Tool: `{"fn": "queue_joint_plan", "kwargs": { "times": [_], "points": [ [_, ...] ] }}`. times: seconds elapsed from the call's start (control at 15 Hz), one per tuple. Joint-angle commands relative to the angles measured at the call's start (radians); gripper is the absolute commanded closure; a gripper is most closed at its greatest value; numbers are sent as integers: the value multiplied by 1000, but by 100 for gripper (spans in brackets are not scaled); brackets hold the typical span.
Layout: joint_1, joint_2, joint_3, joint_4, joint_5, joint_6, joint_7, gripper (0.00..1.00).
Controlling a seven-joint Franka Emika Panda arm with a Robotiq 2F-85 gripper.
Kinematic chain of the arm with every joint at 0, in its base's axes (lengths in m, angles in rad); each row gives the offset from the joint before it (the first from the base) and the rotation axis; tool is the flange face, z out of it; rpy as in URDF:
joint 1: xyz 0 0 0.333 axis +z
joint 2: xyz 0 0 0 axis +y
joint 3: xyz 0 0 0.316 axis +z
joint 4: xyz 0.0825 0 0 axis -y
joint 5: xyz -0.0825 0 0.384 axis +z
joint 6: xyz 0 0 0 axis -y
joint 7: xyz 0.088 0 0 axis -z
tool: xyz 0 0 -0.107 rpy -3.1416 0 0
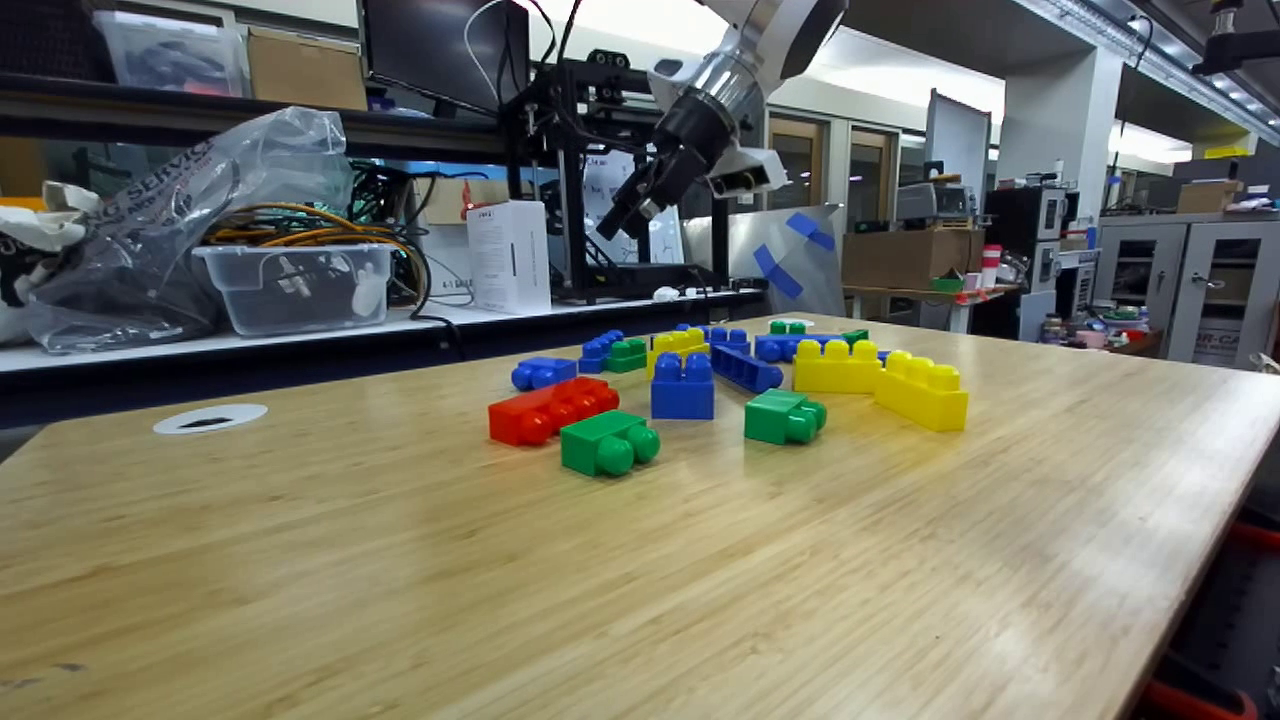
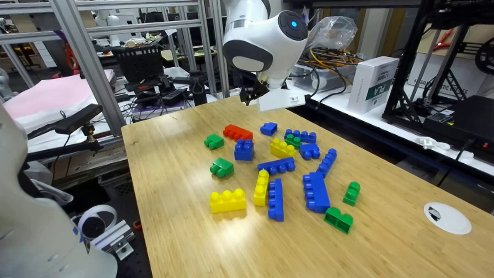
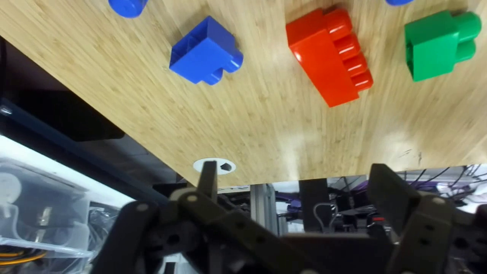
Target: Flip the upside down blue block on the table.
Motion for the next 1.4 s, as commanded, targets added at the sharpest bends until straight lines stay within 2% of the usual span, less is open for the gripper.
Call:
{"fn": "queue_joint_plan", "kwargs": {
  "times": [0.0,0.33,0.53,0.8,0.93,1.0,1.33],
  "points": [
    [27,-29,0,-41,108,111,106,0],
    [61,-36,-4,-73,170,276,314,0],
    [79,-46,-9,-111,112,361,516,0],
    [90,-90,-33,-200,-99,379,856,0],
    [92,-130,-51,-242,-229,353,1014,0],
    [71,-156,-40,-261,-299,333,1083,0],
    [70,-276,-40,-306,-499,244,1284,0]
  ]
}}
